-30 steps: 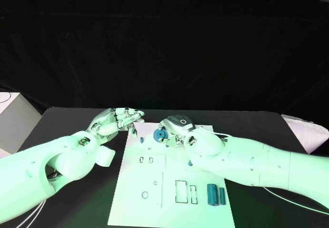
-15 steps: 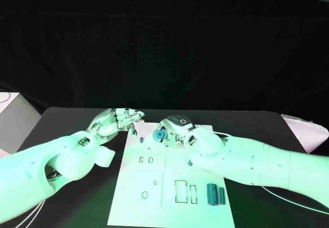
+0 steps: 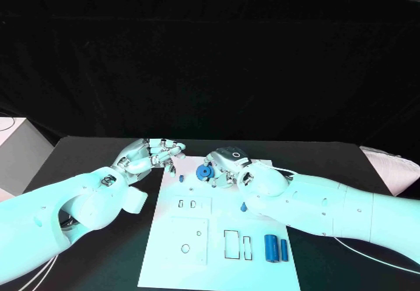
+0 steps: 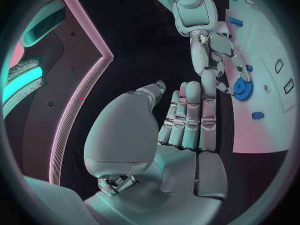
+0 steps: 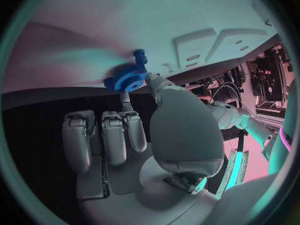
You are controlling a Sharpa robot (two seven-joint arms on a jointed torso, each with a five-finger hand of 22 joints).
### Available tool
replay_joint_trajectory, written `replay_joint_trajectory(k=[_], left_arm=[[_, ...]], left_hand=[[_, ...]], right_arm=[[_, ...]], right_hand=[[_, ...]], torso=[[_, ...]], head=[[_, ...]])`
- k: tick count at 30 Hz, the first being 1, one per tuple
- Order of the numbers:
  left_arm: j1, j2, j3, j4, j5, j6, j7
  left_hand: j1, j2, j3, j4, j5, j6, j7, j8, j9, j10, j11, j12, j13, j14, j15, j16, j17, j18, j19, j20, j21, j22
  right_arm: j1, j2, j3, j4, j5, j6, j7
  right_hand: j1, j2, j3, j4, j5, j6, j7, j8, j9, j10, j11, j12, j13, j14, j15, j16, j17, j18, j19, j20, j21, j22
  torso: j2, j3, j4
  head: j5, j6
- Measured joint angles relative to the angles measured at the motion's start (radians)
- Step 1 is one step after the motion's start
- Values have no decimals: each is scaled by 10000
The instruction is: Assemble the parts on the task board
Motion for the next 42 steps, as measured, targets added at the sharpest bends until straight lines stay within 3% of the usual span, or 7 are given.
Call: replay_joint_trajectory(k=[22,24,29,32,42], left_arm=[[0,12,0,-17,-7,21,-92],[0,11,0,-18,-7,22,-96],[0,14,0,-31,-7,25,-102],[0,17,0,-44,-6,26,-104],[0,20,0,-55,-5,32,-107]], left_hand=[[0,0,54,-55,0,-36,34,0,11,-11,-12,37,13,0,0,0,-3,0,1,0,38,13],[0,0,54,-55,0,-36,34,0,10,-12,-12,37,12,0,0,0,-3,0,1,0,38,12],[0,0,97,-68,0,-35,34,0,11,-32,9,36,24,0,0,0,-11,0,1,0,38,22],[0,0,125,-40,0,-36,34,0,23,-48,24,36,24,0,0,0,-16,0,1,0,38,31],[0,0,125,-40,0,-35,34,0,22,-47,24,36,23,1,0,0,-16,0,1,0,38,30]], right_arm=[[18,-83,9,7,405,292,12],[19,-101,10,25,441,303,18],[26,-138,15,71,539,339,26],[29,-166,16,109,608,362,27],[43,-254,26,207,778,455,22]], right_hand=[[-1,1,-181,181,426,-17,-17,23,-28,0,0,39,-3,0,0,0,-1,1,0,0,69,6],[-83,83,-228,228,446,-17,-18,23,-28,0,0,39,-3,0,0,0,0,0,0,0,69,6],[-1085,519,-317,317,1126,-19,-18,22,-72,0,0,39,-4,0,0,0,-1,0,0,0,69,5],[-1538,700,-317,317,1142,-24,-19,25,-98,0,0,79,-4,0,0,0,-1,0,0,0,69,5],[-1936,804,-317,317,1141,-10,-61,88,-134,0,0,78,-3,0,0,0,-1,1,0,0,69,4]], torso=[[-1,0,2],[-1,0,2],[5,0,1],[5,1,-2],[5,-4,4]], head=[[-11,15],[-11,15],[-5,10],[-4,-2],[-20,-29]])
